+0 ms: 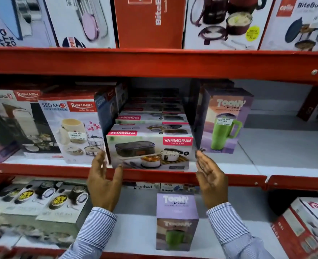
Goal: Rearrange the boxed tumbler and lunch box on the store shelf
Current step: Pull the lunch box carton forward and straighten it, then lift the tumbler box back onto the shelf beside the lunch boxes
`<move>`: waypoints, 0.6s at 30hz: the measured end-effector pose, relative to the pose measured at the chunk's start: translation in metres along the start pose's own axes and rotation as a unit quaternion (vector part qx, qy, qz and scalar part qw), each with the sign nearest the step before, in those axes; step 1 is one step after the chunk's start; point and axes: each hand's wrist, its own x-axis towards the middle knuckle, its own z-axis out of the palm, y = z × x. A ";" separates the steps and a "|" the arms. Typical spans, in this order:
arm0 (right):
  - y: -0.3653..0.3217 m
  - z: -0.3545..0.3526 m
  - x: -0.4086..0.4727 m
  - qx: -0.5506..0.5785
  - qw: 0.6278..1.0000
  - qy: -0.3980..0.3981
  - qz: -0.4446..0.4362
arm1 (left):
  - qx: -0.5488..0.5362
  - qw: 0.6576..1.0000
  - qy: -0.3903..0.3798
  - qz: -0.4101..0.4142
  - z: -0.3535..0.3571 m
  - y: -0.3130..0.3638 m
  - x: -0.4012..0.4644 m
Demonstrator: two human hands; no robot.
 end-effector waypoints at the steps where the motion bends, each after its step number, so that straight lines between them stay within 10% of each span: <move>1: 0.005 -0.008 -0.006 0.007 1.000 0.016 -0.008 | -0.020 1.000 0.020 -0.001 -0.003 -0.004 -0.008; 7: 0.065 -0.051 -0.067 -0.093 0.989 0.108 0.033 | 0.073 0.989 -0.075 -0.106 -0.005 -0.066 -0.090; 13: 0.131 -0.048 -0.099 -0.143 0.927 -0.188 0.292 | 0.177 0.890 -0.339 -0.248 0.028 -0.121 -0.123; 18: 0.124 -0.044 -0.095 -0.123 0.931 -0.209 0.272 | 0.162 0.903 -0.346 -0.198 0.040 -0.114 -0.127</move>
